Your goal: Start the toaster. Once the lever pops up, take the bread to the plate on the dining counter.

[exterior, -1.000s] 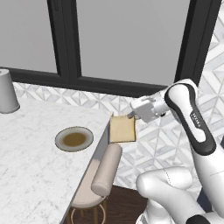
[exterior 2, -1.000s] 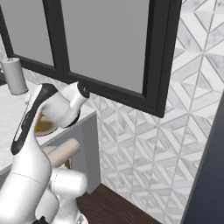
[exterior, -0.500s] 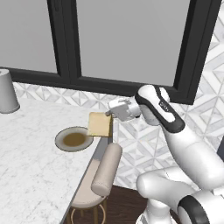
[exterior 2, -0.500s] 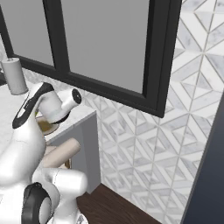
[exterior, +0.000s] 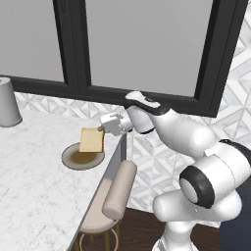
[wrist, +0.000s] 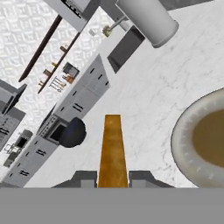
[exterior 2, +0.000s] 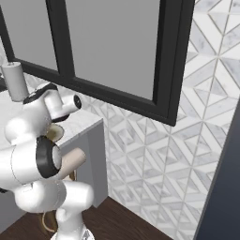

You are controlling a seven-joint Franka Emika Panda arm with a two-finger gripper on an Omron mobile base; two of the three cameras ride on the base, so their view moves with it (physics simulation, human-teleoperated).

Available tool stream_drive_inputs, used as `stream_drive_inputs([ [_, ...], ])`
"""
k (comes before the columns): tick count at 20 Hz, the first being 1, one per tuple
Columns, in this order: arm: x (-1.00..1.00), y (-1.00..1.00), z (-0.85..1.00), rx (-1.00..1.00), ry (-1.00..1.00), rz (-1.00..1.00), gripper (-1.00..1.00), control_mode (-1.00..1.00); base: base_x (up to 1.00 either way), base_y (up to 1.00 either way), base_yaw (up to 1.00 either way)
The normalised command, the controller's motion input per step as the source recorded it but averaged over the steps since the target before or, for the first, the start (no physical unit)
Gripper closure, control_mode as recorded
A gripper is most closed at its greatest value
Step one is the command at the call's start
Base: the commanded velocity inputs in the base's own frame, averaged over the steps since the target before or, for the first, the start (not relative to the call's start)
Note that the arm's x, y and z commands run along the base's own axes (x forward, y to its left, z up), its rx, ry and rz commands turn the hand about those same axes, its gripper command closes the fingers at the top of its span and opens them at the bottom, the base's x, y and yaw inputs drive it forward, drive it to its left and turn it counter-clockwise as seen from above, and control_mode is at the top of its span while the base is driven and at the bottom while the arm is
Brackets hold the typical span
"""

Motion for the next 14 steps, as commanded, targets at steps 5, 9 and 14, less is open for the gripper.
stream_drive_inputs([
  [5, 0.59, 0.25, -0.58, 0.00, 0.00, 0.11, 1.00, -1.00, 0.00, 0.00, 0.00],
  [9, 0.58, 0.23, -0.50, 0.00, 0.00, 0.07, 1.00, -1.00, 0.00, 0.00, 0.00],
  [14, 0.48, 0.20, -0.57, -0.01, 0.00, 0.05, 1.00, -1.00, 0.00, 0.00, 0.00],
])
